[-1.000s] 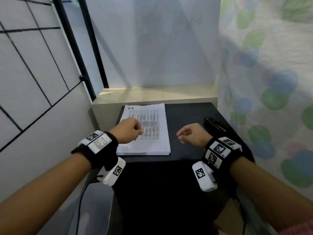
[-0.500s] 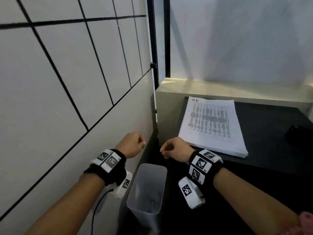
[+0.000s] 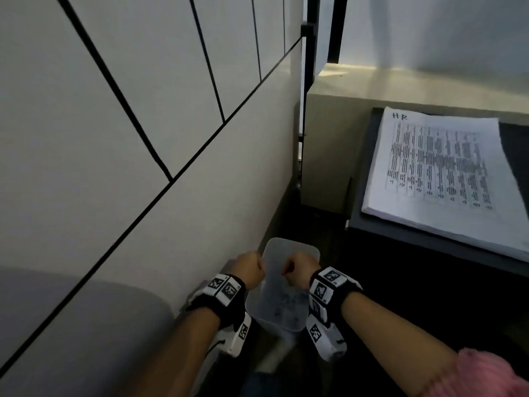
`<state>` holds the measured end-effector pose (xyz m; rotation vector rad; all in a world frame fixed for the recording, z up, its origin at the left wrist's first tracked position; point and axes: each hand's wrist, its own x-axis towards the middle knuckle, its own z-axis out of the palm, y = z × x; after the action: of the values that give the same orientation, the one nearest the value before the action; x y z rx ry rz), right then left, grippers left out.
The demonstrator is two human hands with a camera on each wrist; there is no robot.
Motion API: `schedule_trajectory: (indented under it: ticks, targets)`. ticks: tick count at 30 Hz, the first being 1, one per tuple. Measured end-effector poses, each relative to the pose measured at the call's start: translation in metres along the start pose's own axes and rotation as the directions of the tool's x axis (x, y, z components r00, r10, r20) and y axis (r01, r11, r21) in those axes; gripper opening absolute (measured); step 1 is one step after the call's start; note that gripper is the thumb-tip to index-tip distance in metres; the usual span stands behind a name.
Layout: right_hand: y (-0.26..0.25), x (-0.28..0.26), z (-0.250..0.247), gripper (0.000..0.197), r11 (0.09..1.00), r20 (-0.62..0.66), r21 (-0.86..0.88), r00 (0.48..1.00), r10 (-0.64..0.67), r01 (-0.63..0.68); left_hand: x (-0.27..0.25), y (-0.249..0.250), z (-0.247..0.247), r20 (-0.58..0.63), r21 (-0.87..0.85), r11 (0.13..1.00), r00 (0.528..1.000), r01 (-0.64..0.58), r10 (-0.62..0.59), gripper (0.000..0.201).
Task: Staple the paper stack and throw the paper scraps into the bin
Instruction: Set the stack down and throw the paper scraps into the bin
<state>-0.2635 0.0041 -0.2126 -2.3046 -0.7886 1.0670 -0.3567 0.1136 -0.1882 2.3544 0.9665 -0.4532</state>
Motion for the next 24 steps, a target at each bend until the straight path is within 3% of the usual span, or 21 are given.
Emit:
schedule_trajectory:
  ticks: [4,6,9,15,24]
  targets:
    - [0.019,0.029,0.014,0.015,0.995,-0.025,0.040,0.995,0.092,-0.091,0.013,-0.006,0.014,0.064,-0.066,0.997,0.998,0.025,-0.021,0.023]
    - [0.028,0.042,0.019,0.026,0.989,-0.038,0.069,0.991,0.131,-0.128,0.020,-0.007,0.020,0.083,-0.080,0.997,0.997,0.019,-0.012,0.028]
    - [0.037,0.055,0.023,0.012,0.976,-0.051,0.124,0.981,0.187,-0.180,0.028,-0.007,0.025,0.102,-0.053,0.998,0.995,0.020,-0.014,0.030]
    - [0.049,0.064,0.027,0.024,0.959,-0.048,0.153,0.967,0.250,-0.240,0.045,-0.005,0.032,0.117,0.064,0.998,0.993,0.000,-0.008,0.029]
    - [0.064,0.066,0.029,0.024,0.932,-0.053,0.303,0.973,0.227,-0.201,0.063,0.002,0.049,0.122,0.108,0.994,0.992,0.028,-0.041,0.032]
